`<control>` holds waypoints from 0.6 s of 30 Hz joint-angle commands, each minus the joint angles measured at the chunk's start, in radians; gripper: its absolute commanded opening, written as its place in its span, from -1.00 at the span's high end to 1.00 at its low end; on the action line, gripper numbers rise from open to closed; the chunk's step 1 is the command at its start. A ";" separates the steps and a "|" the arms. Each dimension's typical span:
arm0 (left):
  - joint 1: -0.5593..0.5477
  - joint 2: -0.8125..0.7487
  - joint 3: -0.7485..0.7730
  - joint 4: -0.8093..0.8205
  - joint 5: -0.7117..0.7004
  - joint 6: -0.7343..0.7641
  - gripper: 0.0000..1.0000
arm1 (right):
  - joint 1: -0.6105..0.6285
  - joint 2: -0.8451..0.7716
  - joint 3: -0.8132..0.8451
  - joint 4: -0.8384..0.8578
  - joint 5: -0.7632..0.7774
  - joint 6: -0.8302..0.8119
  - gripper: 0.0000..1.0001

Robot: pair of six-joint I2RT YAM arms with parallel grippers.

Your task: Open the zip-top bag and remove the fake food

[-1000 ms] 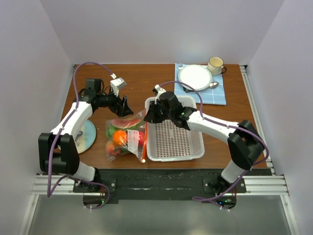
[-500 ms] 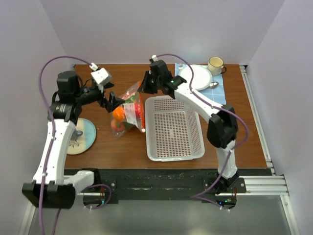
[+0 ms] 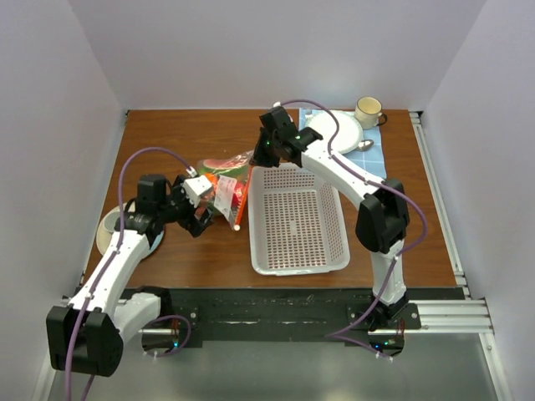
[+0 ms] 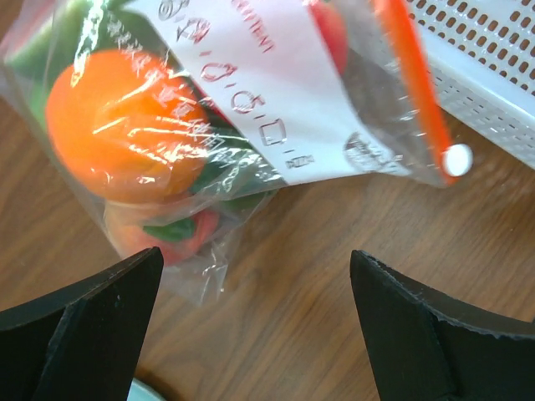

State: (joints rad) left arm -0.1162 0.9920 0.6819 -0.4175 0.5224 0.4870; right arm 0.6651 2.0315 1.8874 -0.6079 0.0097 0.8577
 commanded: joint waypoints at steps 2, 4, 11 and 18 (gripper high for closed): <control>-0.020 -0.004 -0.016 0.111 0.057 -0.122 -1.00 | 0.027 -0.102 -0.024 0.005 0.047 0.003 1.00; -0.025 -0.024 0.010 0.089 0.085 -0.151 -1.00 | 0.033 -0.102 -0.021 0.002 0.049 -0.002 1.00; -0.048 -0.033 0.031 0.057 0.147 -0.041 -1.00 | 0.051 -0.074 0.027 -0.032 0.052 0.001 1.00; -0.059 0.000 0.139 0.020 0.082 -0.010 -1.00 | 0.077 -0.068 0.113 -0.047 0.050 -0.002 1.00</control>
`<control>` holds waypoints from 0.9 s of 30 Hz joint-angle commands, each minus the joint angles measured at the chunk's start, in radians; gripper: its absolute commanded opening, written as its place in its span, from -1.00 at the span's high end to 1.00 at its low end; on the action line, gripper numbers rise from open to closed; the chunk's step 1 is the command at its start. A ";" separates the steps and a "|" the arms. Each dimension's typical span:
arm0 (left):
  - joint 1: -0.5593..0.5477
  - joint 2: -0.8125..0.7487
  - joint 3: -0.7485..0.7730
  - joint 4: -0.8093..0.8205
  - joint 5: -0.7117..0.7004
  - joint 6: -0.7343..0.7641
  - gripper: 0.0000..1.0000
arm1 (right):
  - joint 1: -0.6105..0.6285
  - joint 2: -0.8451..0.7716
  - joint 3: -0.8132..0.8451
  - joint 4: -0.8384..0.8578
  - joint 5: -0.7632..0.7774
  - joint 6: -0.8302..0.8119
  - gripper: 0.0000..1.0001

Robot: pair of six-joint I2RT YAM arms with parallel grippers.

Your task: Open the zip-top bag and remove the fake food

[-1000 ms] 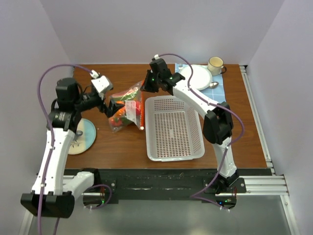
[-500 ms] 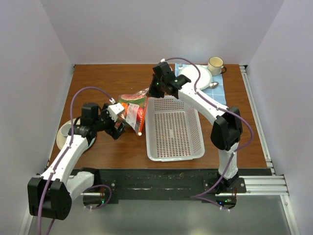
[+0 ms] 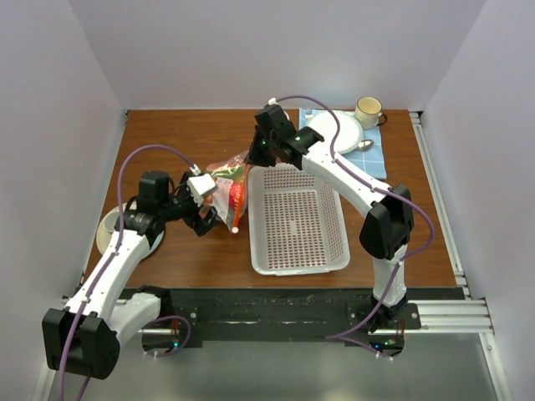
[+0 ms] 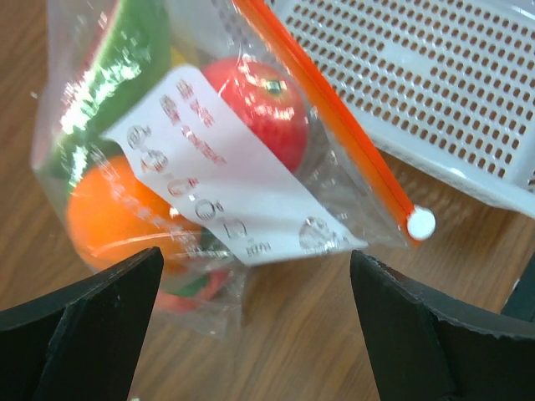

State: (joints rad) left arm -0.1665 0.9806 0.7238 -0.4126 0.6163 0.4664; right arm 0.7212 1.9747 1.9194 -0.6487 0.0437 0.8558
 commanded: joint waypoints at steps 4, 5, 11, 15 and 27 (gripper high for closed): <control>-0.013 0.020 0.074 0.090 -0.030 -0.086 -1.00 | 0.035 -0.028 0.084 -0.005 0.025 0.000 1.00; -0.014 0.021 0.060 0.104 -0.039 -0.094 -1.00 | 0.035 -0.031 0.081 -0.005 0.025 0.000 1.00; -0.019 0.015 0.032 0.088 -0.032 -0.089 -1.00 | 0.049 -0.057 0.044 -0.003 0.050 -0.008 1.00; -0.018 0.021 0.256 -0.114 0.117 -0.112 -1.00 | 0.060 -0.039 0.090 -0.049 0.120 -0.003 1.00; -0.037 -0.005 0.195 -0.019 0.079 -0.252 -1.00 | 0.113 0.059 0.325 -0.086 0.151 0.060 1.00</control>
State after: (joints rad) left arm -0.1864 0.9844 0.9985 -0.4686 0.7498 0.2501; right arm 0.8219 2.0617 2.2024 -0.7563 0.1673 0.8722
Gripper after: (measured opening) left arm 0.997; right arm 0.015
